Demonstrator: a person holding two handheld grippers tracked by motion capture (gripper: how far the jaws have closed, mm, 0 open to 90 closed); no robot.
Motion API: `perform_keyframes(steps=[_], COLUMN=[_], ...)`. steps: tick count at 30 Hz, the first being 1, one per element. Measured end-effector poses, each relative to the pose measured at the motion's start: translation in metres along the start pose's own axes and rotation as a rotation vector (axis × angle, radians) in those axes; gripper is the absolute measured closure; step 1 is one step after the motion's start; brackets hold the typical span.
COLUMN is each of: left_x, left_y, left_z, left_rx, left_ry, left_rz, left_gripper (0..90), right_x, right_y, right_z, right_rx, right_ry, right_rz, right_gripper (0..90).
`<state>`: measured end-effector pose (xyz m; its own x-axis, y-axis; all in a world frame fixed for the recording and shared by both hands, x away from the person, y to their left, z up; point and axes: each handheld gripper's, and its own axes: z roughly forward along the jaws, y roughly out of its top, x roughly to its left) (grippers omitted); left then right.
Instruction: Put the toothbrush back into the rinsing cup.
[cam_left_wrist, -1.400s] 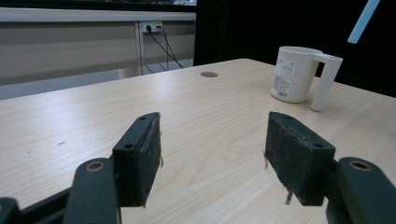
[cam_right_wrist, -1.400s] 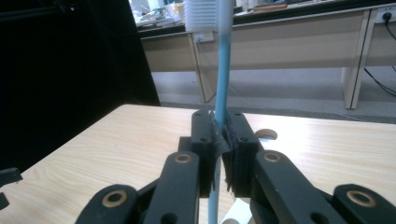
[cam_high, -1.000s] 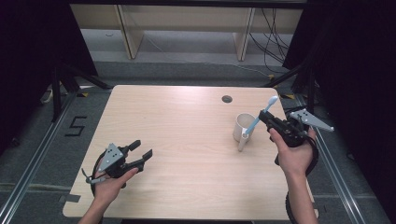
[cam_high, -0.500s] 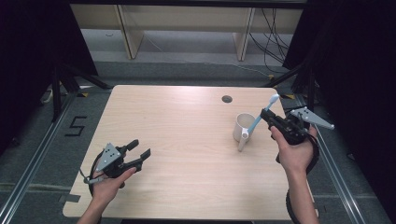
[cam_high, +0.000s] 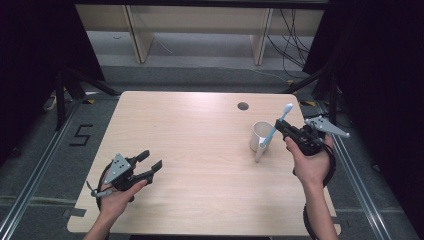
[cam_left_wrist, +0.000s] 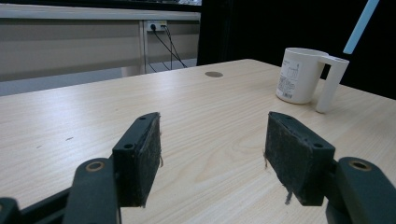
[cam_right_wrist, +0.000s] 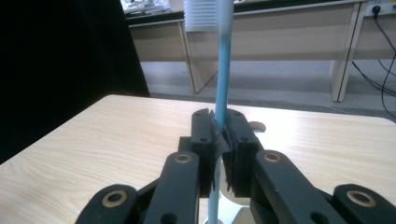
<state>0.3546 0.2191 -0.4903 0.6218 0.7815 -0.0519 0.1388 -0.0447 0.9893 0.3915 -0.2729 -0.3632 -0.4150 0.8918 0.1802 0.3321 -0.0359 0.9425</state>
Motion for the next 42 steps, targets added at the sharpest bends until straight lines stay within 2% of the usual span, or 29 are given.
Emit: perform_keyframes(steps=[2, 3, 4, 5, 6, 7, 8, 9, 10, 12, 13, 14, 15, 17, 25, 34, 35, 39, 42], left_x=[0.000, 0.000, 0.001, 0.002, 0.000, 0.000, 0.000, 0.002, 0.000, 0.000, 0.002, 0.002, 0.000, 0.000, -0.001, -0.001, -0.001, -0.001, -0.001], left_y=[0.000, 0.000, -0.001, -0.001, -0.001, -0.002, -0.002, -0.002, -0.001, -0.001, -0.001, -0.002, -0.002, -0.002, -0.002, -0.003, -0.003, -0.003, -0.003], left_z=[0.001, 0.001, 0.003, 0.003, 0.001, 0.001, 0.000, 0.002, 0.000, 0.000, 0.003, 0.002, 0.001, 0.002, 0.001, 0.002, 0.002, 0.001, 0.001], left_rx=[-0.002, -0.001, -0.025, -0.019, 0.005, 0.000, 0.001, -0.025, -0.001, -0.001, -0.024, -0.014, 0.008, 0.008, 0.000, 0.002, 0.003, 0.004, 0.007], left_ry=[-0.002, -0.002, -0.016, -0.016, -0.001, -0.005, -0.004, -0.019, -0.002, -0.004, -0.020, -0.014, -0.005, -0.009, -0.004, -0.012, -0.011, -0.010, -0.012], left_rz=[0.005, 0.003, 0.005, 0.026, 0.000, 0.005, 0.003, 0.018, -0.004, -0.004, 0.021, 0.022, 0.003, 0.008, 0.002, 0.008, 0.008, 0.010, 0.011], left_gripper=[35.4, 35.4, 35.4, 35.4, 35.4, 35.4, 35.4, 35.4, 35.4, 35.4, 35.4, 35.4, 35.4, 35.3, 35.4, 35.4, 35.4, 35.4, 35.4], right_x=[0.000, 0.002, 0.002, 0.004, 0.005, 0.003, 0.005, 0.005, 0.003, 0.001, 0.002, 0.000, 0.000, 0.000, -0.005, -0.007, -0.007, -0.005, -0.005], right_y=[0.000, 0.000, 0.000, -0.001, -0.001, -0.001, -0.002, -0.002, -0.003, -0.003, -0.003, -0.003, -0.003, -0.004, -0.004, -0.007, -0.008, -0.009, -0.009], right_z=[0.002, 0.004, 0.005, 0.006, 0.007, 0.008, 0.009, 0.009, 0.010, 0.009, 0.008, 0.008, 0.009, 0.008, 0.009, 0.011, 0.013, 0.016, 0.018], right_rx=[-0.002, -0.004, -0.006, -0.004, -0.001, -0.009, 0.000, 0.002, -0.004, 0.007, 0.014, 0.012, 0.002, 0.007, 0.012, 0.036, 0.029, 0.039, 0.041], right_ry=[0.001, 0.013, 0.015, 0.020, 0.022, 0.019, 0.016, 0.020, 0.017, 0.002, 0.006, 0.001, 0.002, 0.008, -0.002, -0.005, -0.004, -0.009, -0.008], right_rz=[-0.019, -0.003, -0.011, 0.002, 0.002, -0.020, 0.002, 0.004, -0.010, -0.022, 0.003, -0.008, -0.006, 0.012, -0.001, 0.015, 0.000, 0.007, -0.007], right_gripper=[84.0, 84.0, 84.0, 84.0, 84.0, 84.0, 84.0, 84.0, 84.0, 84.0, 84.0, 84.0, 84.0, 84.0, 84.0, 84.0, 84.0, 84.0, 84.0])
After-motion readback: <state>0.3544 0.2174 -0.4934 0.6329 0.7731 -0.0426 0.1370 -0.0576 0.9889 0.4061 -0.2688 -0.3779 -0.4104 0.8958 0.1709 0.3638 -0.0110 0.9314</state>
